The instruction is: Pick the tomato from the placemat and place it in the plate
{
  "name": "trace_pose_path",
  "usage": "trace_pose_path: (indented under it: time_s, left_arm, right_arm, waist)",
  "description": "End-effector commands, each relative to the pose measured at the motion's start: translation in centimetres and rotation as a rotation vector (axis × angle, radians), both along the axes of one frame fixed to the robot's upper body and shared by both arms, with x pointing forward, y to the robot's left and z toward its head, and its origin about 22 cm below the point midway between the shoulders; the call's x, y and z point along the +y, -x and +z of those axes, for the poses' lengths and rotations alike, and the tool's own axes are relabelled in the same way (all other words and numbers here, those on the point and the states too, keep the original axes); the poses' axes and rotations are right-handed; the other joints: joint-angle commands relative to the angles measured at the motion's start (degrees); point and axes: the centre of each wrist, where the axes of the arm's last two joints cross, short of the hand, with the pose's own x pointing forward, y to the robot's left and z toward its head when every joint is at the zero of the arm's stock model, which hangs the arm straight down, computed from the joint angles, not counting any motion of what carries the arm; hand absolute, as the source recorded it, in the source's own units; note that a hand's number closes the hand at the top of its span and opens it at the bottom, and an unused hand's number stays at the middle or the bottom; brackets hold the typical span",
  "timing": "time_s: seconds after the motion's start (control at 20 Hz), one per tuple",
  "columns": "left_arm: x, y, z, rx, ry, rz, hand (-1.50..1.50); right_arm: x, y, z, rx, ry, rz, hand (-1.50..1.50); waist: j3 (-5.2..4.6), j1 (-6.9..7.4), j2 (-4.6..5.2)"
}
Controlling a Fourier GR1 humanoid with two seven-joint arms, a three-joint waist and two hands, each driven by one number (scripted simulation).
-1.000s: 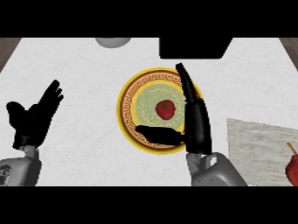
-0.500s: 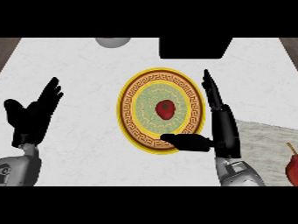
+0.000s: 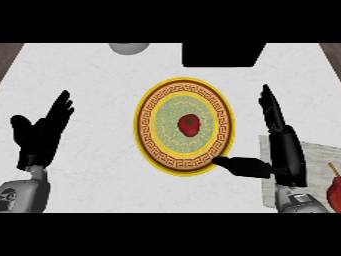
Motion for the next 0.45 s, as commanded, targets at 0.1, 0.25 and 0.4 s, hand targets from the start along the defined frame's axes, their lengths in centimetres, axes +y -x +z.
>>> trace_pose_path:
  time_s: [0.1,0.25,0.4]
  left_arm:
    - [0.7,0.9,-0.8,-0.005,0.011,-0.01,0.0]
    - [0.7,1.1,-0.6,0.004,-0.01,0.004,0.0]
    - [0.0,0.2,1.0,-0.003,0.01,0.002,0.0]
  right_arm:
    - [-3.4,-0.2,-1.6,0.025,0.036,-0.016,-1.5]
    - [-4.2,0.1,-0.8,0.048,0.05,-0.048,-1.5]
    - [-5.6,0.3,-2.0,0.079,0.061,-0.047,-1.5]
  waist:
    - [-0.01,0.09,0.0]
    - [-0.01,0.07,-0.01]
    - [-0.01,0.03,0.0]
